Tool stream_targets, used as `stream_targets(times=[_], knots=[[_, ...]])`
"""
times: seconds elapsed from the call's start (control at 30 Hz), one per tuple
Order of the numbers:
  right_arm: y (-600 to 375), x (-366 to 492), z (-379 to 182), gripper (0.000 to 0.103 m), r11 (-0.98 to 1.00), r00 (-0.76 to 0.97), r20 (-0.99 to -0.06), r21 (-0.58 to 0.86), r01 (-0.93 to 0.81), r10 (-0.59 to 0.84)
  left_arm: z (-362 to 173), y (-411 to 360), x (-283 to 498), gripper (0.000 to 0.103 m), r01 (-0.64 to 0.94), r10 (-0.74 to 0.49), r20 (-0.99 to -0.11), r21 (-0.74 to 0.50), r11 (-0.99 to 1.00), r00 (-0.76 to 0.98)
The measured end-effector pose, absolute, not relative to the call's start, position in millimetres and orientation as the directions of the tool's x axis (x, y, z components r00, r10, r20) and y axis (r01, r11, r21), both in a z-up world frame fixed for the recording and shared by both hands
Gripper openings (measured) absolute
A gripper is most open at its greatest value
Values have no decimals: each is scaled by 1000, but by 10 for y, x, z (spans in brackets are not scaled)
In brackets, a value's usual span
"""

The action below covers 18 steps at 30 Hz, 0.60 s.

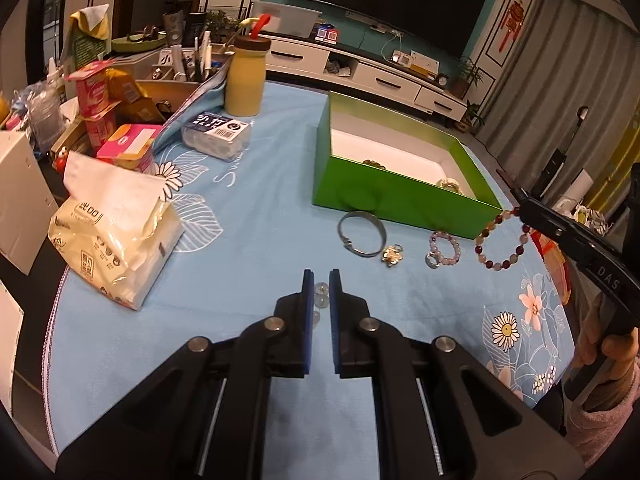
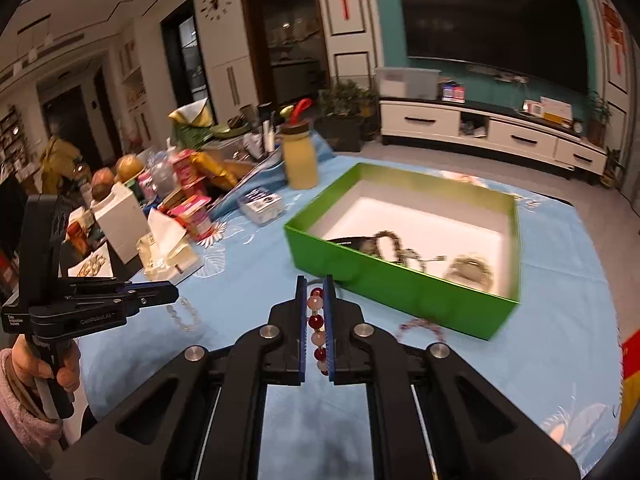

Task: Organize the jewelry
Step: 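Carry both bracelets over the green box and open both tools to drop them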

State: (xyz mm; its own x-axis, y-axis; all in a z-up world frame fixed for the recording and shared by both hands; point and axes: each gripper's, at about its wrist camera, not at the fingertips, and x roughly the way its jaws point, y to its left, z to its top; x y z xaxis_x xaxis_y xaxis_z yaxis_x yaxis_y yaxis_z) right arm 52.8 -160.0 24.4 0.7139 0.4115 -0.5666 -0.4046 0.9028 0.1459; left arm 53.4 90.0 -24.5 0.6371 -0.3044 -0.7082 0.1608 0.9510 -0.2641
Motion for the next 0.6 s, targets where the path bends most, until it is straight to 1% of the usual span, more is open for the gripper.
stream_targets(times=[0.23, 0.6], knots=[[-1926, 408, 266, 7, 922, 741, -553, 165, -351, 381, -119, 651, 563, 7, 191, -289, -721, -217, 957, 630], [-2305, 408, 291, 7, 938, 775, -528, 192, -288, 346, 168, 253, 779, 7, 257, -297, -700, -165, 952, 650]])
